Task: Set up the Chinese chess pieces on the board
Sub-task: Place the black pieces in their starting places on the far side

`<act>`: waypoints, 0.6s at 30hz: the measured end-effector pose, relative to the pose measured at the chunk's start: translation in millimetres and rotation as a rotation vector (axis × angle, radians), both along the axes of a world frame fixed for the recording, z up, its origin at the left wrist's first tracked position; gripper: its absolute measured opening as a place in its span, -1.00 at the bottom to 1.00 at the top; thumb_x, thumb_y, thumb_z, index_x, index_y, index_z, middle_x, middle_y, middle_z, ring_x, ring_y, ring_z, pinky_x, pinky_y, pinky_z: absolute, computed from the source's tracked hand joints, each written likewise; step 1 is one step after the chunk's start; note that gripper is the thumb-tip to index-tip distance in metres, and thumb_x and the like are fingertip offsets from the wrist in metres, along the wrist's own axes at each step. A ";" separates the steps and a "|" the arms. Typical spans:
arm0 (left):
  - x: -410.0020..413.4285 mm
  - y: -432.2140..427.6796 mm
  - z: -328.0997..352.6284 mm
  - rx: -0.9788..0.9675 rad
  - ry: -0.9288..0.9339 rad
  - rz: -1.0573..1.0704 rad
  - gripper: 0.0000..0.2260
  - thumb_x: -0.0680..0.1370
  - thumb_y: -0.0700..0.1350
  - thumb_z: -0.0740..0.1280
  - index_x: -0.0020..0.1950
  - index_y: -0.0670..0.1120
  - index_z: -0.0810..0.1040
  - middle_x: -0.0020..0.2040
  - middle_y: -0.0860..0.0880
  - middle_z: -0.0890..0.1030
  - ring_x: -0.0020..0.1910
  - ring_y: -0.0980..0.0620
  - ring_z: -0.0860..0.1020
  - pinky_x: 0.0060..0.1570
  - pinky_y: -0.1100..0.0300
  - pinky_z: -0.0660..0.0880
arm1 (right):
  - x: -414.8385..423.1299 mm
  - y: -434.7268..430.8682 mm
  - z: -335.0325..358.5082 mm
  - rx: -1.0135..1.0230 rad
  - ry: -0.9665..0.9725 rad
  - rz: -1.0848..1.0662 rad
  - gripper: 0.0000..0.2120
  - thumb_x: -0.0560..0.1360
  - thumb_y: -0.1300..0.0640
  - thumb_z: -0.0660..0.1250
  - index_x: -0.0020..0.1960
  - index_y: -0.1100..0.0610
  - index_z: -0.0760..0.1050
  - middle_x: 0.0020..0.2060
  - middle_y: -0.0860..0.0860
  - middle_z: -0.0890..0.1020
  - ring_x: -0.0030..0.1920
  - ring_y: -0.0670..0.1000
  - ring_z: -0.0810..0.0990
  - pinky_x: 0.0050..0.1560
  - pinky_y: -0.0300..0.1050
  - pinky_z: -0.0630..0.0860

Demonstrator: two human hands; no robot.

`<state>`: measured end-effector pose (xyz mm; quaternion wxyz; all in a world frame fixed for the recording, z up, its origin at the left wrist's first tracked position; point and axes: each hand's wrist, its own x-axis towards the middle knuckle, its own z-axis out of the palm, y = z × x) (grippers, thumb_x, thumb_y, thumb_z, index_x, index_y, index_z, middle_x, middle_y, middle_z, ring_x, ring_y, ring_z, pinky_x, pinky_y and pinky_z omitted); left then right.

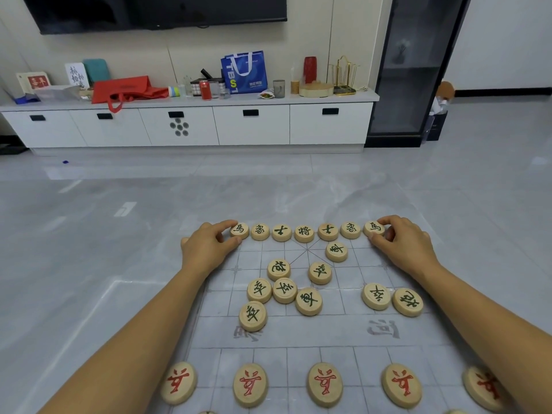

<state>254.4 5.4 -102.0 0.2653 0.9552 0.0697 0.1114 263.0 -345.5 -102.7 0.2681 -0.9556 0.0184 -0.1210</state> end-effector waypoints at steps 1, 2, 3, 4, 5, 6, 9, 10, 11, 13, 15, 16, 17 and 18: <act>0.2 0.4 -0.4 0.003 0.001 -0.001 -0.70 0.49 0.12 0.29 0.23 0.20 0.48 -0.14 0.04 0.45 -0.10 0.05 0.43 -0.03 0.10 0.26 | 0.3 0.0 -0.4 -0.001 0.002 -0.002 -0.68 0.46 -0.08 0.27 0.14 0.06 0.45 -0.22 -0.02 0.50 -0.09 0.03 0.46 0.03 0.00 0.34; 0.5 0.7 -0.7 0.006 0.000 -0.002 -0.70 0.49 0.13 0.29 0.23 0.20 0.48 -0.15 0.04 0.44 -0.11 0.05 0.43 -0.03 0.10 0.26 | 0.5 -0.1 -0.5 -0.002 0.002 -0.003 -0.67 0.46 -0.09 0.27 0.14 0.06 0.45 -0.22 -0.03 0.49 -0.09 0.03 0.46 0.04 0.01 0.35; 0.7 0.9 -0.9 0.007 -0.001 -0.004 -0.70 0.49 0.13 0.29 0.22 0.20 0.48 -0.16 0.05 0.44 -0.11 0.05 0.44 -0.04 0.10 0.26 | 0.8 -0.1 -0.5 -0.003 0.001 -0.005 -0.67 0.46 -0.09 0.27 0.15 0.06 0.45 -0.23 -0.03 0.49 -0.09 0.03 0.45 0.04 0.01 0.35; 1.0 1.0 -0.8 0.006 -0.002 -0.005 -0.69 0.49 0.13 0.29 0.23 0.19 0.48 -0.17 0.05 0.43 -0.11 0.05 0.44 -0.04 0.09 0.27 | 1.1 -0.1 -0.7 -0.004 0.000 -0.006 -0.67 0.46 -0.09 0.27 0.15 0.06 0.45 -0.23 -0.04 0.48 -0.09 0.02 0.45 0.04 0.00 0.35; 1.0 1.1 -0.7 0.006 -0.002 -0.005 -0.69 0.49 0.13 0.29 0.23 0.19 0.48 -0.16 0.05 0.44 -0.11 0.05 0.44 -0.03 0.09 0.28 | 1.1 0.0 -0.7 -0.005 -0.001 -0.007 -0.67 0.46 -0.08 0.27 0.15 0.06 0.45 -0.24 -0.04 0.48 -0.09 0.02 0.45 0.04 0.00 0.35; 0.9 1.0 -0.4 0.006 -0.001 -0.005 -0.68 0.49 0.13 0.29 0.24 0.18 0.47 -0.15 0.04 0.45 -0.10 0.04 0.44 -0.02 0.08 0.29 | 1.3 0.0 -0.8 -0.006 -0.002 -0.007 -0.67 0.46 -0.08 0.27 0.15 0.06 0.45 -0.23 -0.04 0.48 -0.10 0.01 0.44 0.04 -0.01 0.34; -0.3 0.3 0.0 -0.003 0.002 0.000 -0.59 0.48 0.13 0.31 0.32 0.15 0.40 -0.11 0.01 0.48 -0.04 0.01 0.47 0.06 0.04 0.32 | 1.5 0.2 -1.5 -0.010 0.001 -0.010 -0.67 0.46 -0.09 0.27 0.15 0.05 0.45 -0.23 -0.04 0.49 -0.10 0.00 0.43 0.04 -0.01 0.35; -0.4 0.1 -0.2 -0.023 -0.001 0.005 -0.56 0.46 0.13 0.33 0.33 0.14 0.38 -0.11 0.01 0.49 -0.03 0.01 0.48 0.07 0.03 0.33 | 1.5 0.0 -1.9 -0.010 0.001 -0.011 -0.66 0.46 -0.10 0.27 0.15 0.05 0.45 -0.24 -0.05 0.49 -0.10 -0.01 0.43 0.04 -0.01 0.35; -0.5 0.1 -0.7 -0.047 -0.005 0.009 -0.53 0.44 0.13 0.35 0.33 0.12 0.38 -0.13 0.02 0.49 -0.04 0.00 0.49 0.07 0.03 0.33 | 1.6 -0.1 -1.9 -0.008 0.000 -0.013 -0.66 0.46 -0.11 0.27 0.15 0.05 0.45 -0.24 -0.05 0.49 -0.10 -0.01 0.43 0.04 -0.01 0.35; -0.3 0.5 -1.7 -0.082 -0.008 0.017 -0.51 0.42 0.13 0.38 0.31 0.10 0.38 -0.17 0.03 0.49 -0.07 0.01 0.50 0.06 0.02 0.35 | 1.6 -0.4 -1.9 -0.005 -0.001 -0.012 -0.66 0.46 -0.11 0.26 0.15 0.04 0.45 -0.26 -0.06 0.48 -0.10 -0.02 0.43 0.05 -0.01 0.34; -0.4 0.7 -2.2 -0.097 -0.010 0.023 -0.50 0.40 0.13 0.39 0.30 0.08 0.39 -0.19 0.05 0.48 -0.08 0.00 0.51 0.07 0.00 0.36 | 1.8 -0.7 -2.2 -0.002 -0.003 -0.009 -0.67 0.46 -0.11 0.26 0.15 0.04 0.45 -0.27 -0.07 0.48 -0.09 -0.02 0.44 0.06 -0.01 0.34; -0.7 0.6 -2.1 -0.104 -0.012 0.027 -0.50 0.40 0.13 0.40 0.30 0.07 0.39 -0.20 0.05 0.48 -0.09 0.00 0.51 0.07 0.00 0.36 | 2.0 -0.8 -2.7 -0.002 -0.004 -0.009 -0.66 0.46 -0.12 0.26 0.14 0.04 0.45 -0.27 -0.07 0.48 -0.09 -0.02 0.44 0.06 -0.01 0.34; -1.2 0.1 -1.5 -0.113 -0.013 0.032 -0.50 0.40 0.13 0.40 0.29 0.06 0.40 -0.21 0.06 0.48 -0.09 0.00 0.51 0.07 0.00 0.36 | 2.2 -1.0 -3.1 -0.002 -0.004 -0.009 -0.66 0.46 -0.12 0.26 0.14 0.04 0.45 -0.28 -0.08 0.48 -0.08 -0.02 0.44 0.06 -0.01 0.34; -1.6 -0.4 -0.8 -0.121 -0.014 0.037 -0.50 0.40 0.13 0.41 0.29 0.05 0.40 -0.22 0.06 0.48 -0.10 0.00 0.51 0.07 0.00 0.35 | 2.3 -1.0 -3.4 -0.003 -0.003 -0.008 -0.66 0.46 -0.13 0.26 0.14 0.03 0.45 -0.29 -0.08 0.48 -0.08 -0.02 0.44 0.06 -0.01 0.34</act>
